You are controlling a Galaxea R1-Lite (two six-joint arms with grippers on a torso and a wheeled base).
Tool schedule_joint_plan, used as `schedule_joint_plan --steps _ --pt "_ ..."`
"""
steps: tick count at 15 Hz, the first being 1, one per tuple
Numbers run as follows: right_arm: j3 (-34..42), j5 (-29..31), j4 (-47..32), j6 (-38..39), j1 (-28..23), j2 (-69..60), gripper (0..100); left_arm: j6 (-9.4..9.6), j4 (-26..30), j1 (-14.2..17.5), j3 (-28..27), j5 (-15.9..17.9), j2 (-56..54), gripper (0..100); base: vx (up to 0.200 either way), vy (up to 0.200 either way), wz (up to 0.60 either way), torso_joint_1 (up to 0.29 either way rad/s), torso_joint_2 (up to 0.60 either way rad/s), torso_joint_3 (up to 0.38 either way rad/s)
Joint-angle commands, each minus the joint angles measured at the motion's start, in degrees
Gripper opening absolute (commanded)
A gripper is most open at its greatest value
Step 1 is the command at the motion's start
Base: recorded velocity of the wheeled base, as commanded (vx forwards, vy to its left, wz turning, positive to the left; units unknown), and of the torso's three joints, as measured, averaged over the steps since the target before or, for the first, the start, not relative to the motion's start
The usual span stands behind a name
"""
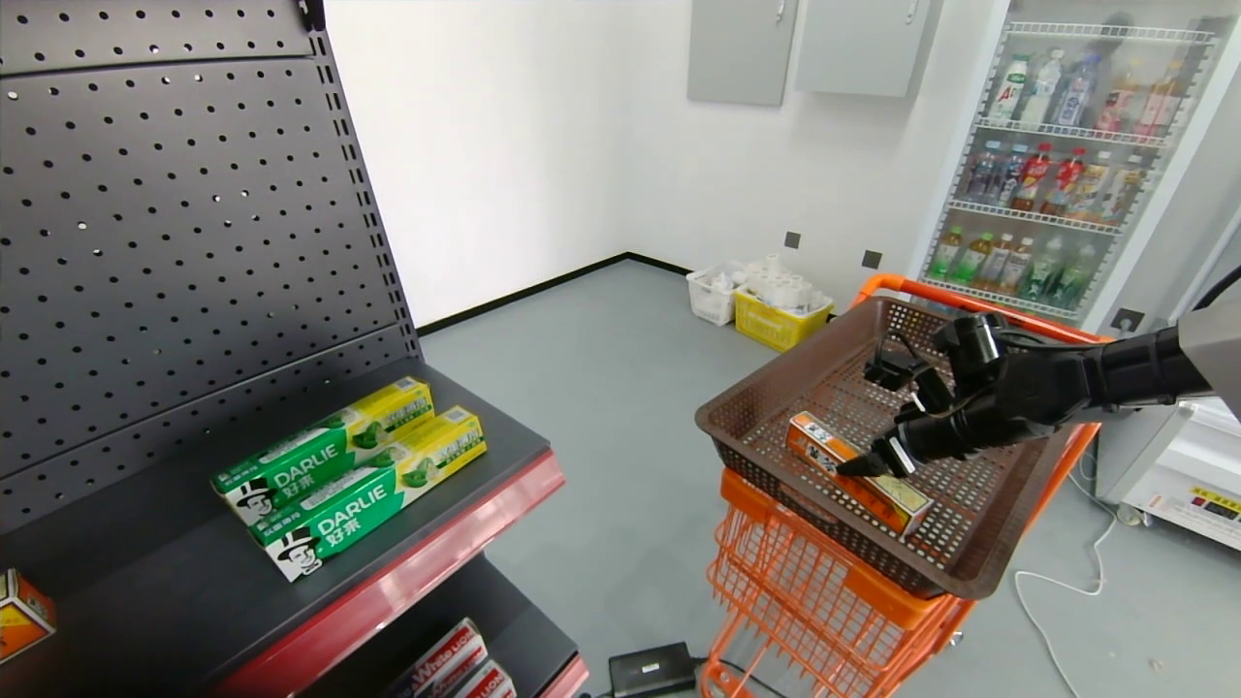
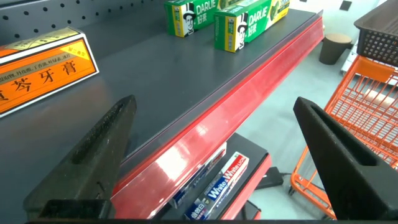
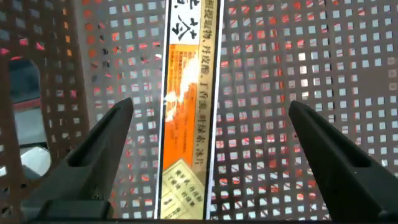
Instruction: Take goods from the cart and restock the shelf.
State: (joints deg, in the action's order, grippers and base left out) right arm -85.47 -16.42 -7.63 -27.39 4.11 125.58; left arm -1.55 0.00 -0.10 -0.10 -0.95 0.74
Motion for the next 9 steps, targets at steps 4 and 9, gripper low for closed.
schedule_joint_plan --steps 4,9 --pt "-3.04 2.27 -0.28 -0.29 0.37 3.36 100 -0.03 0.0 0.01 0.01 -0.02 0.05 100 0.0 0.0 0.0 0.0 0.0 0.0" --pt "-4.8 2.53 0.25 -0.29 2.48 5.56 100 -0.03 0.0 0.01 0.01 -0.02 0.05 100 0.0 0.0 0.0 0.0 0.0 0.0"
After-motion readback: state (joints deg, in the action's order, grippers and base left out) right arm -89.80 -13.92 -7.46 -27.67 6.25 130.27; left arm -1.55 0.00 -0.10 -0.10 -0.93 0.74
